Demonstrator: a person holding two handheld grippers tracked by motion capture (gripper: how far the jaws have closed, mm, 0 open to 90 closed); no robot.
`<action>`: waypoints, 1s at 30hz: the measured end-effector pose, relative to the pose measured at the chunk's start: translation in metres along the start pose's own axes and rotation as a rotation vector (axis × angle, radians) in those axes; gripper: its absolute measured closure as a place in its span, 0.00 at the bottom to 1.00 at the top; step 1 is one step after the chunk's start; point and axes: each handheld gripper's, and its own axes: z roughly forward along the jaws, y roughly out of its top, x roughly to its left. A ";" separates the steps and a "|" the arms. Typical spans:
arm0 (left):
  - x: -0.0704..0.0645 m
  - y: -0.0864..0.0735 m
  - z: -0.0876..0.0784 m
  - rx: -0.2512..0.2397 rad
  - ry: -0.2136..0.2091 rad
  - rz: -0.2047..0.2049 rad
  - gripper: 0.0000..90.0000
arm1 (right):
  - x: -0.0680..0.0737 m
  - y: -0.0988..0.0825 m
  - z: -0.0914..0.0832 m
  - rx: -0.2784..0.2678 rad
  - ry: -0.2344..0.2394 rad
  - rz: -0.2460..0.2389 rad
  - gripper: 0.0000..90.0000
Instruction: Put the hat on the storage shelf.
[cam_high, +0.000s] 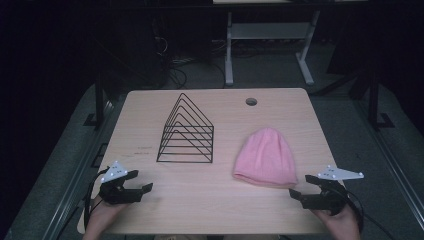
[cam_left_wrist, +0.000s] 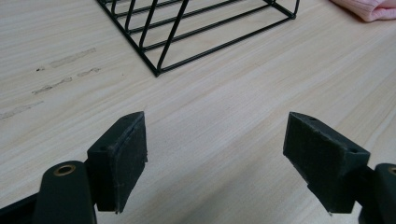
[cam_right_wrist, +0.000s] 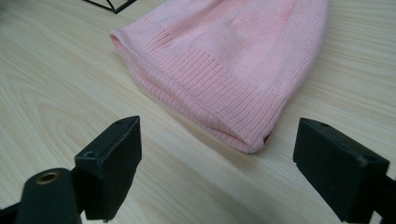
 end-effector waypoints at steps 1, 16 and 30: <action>0.000 0.000 0.000 0.000 -0.002 -0.002 0.24 | 0.000 0.000 0.000 -0.001 0.005 0.002 0.17; -0.001 0.002 0.005 0.015 0.006 0.017 0.24 | -0.002 0.014 -0.006 0.005 0.019 -0.025 0.17; 0.001 0.002 0.005 0.017 0.018 0.027 0.24 | -0.012 0.063 -0.003 0.008 0.046 -0.065 0.17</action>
